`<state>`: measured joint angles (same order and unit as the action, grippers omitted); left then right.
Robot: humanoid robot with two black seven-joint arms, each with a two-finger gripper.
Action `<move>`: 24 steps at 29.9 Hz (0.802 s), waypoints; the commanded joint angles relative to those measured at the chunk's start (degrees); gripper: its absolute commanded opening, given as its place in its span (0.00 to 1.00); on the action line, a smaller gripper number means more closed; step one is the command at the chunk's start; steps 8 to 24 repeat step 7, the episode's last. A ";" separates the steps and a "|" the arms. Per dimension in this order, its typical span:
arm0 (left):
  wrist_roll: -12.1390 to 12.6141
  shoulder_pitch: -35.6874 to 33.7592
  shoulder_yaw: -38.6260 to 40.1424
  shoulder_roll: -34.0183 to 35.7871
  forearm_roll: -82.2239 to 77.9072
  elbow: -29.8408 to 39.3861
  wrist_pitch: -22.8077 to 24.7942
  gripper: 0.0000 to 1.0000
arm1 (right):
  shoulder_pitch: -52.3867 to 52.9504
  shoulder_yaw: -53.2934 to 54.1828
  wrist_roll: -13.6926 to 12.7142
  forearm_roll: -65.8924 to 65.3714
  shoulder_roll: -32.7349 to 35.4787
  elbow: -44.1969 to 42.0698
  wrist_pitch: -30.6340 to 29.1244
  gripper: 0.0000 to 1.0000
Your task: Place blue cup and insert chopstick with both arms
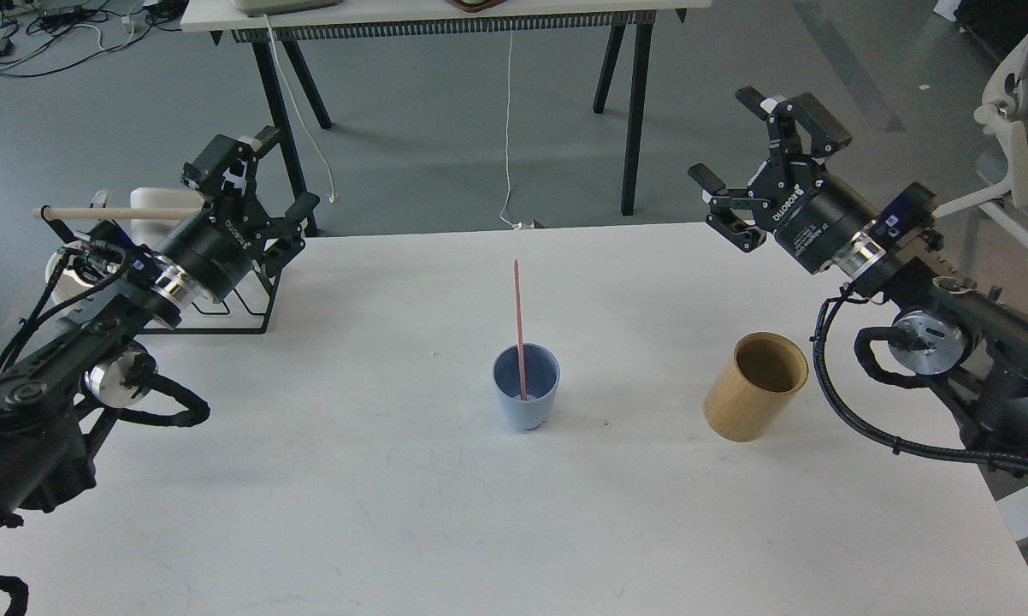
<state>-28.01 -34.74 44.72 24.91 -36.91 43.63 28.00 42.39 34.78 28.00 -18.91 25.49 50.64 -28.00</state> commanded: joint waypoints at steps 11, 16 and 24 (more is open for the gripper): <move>0.01 -0.51 0.54 -0.12 -0.01 0.31 0.00 0.99 | -0.29 0.46 0.00 1.24 -0.70 -0.64 0.00 1.00; 0.01 -0.51 0.54 -0.12 -0.01 0.31 0.00 0.99 | -0.29 0.46 0.00 1.24 -0.70 -0.64 0.00 1.00; 0.01 -0.51 0.54 -0.12 -0.01 0.31 0.00 0.99 | -0.29 0.46 0.00 1.24 -0.70 -0.64 0.00 1.00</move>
